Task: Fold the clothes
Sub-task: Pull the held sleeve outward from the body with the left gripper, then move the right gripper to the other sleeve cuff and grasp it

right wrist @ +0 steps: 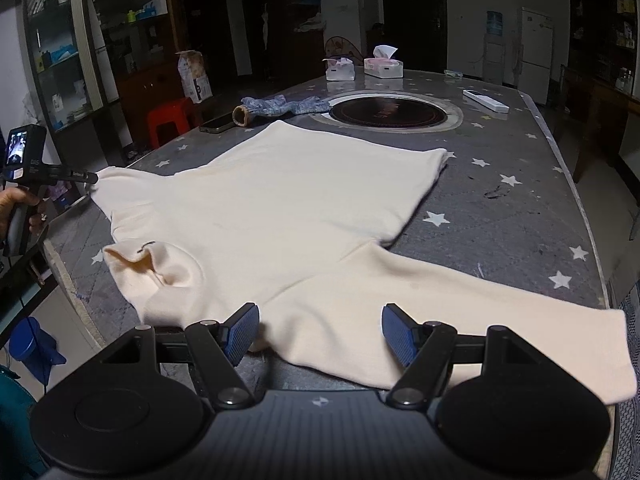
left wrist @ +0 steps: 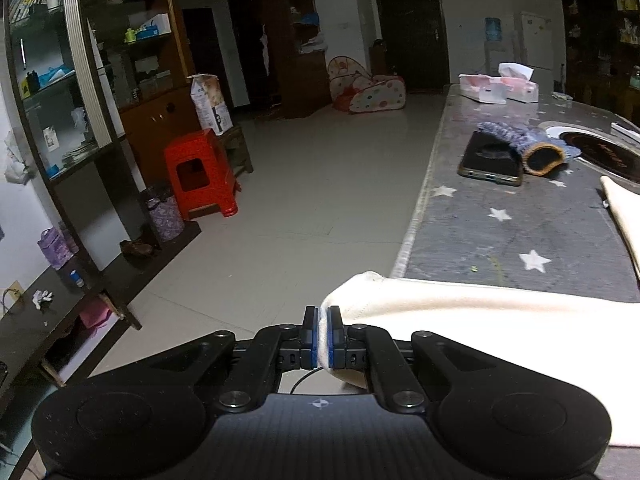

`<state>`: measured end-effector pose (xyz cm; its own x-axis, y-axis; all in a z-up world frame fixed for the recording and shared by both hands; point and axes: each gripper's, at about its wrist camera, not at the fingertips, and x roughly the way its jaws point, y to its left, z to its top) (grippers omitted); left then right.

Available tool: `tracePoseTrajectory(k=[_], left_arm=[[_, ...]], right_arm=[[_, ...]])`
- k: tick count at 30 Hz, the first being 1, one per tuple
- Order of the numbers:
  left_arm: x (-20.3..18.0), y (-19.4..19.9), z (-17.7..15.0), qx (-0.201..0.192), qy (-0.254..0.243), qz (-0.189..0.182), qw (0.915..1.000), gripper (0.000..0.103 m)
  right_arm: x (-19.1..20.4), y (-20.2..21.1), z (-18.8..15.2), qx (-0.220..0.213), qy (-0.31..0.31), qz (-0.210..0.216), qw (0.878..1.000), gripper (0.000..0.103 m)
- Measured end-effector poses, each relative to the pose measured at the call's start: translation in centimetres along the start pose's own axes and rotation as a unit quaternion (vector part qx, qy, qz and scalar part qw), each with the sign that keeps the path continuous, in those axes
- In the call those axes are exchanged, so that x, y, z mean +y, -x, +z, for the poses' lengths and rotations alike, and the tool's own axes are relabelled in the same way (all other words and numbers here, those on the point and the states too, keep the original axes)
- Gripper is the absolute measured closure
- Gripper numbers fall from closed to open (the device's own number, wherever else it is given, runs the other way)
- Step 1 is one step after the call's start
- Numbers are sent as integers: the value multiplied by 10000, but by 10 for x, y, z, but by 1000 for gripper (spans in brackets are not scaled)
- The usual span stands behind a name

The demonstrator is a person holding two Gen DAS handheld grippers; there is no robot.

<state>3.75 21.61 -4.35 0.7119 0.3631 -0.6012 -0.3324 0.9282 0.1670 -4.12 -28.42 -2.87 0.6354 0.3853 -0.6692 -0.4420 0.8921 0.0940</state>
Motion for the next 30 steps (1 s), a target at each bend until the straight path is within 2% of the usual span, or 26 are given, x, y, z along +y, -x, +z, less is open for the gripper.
tracePoseTrajectory(k=[7,11,17,22,24,30], left_arm=[[0,-14,8,92,-73,93,9999,98],[0,-20,13,134,-120,183,9997,94],[0,-13,14,170,-99,144,9997,93],[-12,8,12,198,-123,-277,9993,88],[-22,19,11,171,-174,-540,9982,82],[-69,59,7,-130,-687,-1314,9889,68]], right_arm=[[-9,1,-5,22,-172,-144,9997,34],[-19,2,-7,6,-327,-289,9990,34],[-47,7,-15,-20,-632,-717,9954,34],[-70,14,-23,-56,-862,-1138,9897,34],[-79,16,-26,-70,-954,-1305,9868,34],[-98,28,-36,-124,-1155,-1870,9755,34]])
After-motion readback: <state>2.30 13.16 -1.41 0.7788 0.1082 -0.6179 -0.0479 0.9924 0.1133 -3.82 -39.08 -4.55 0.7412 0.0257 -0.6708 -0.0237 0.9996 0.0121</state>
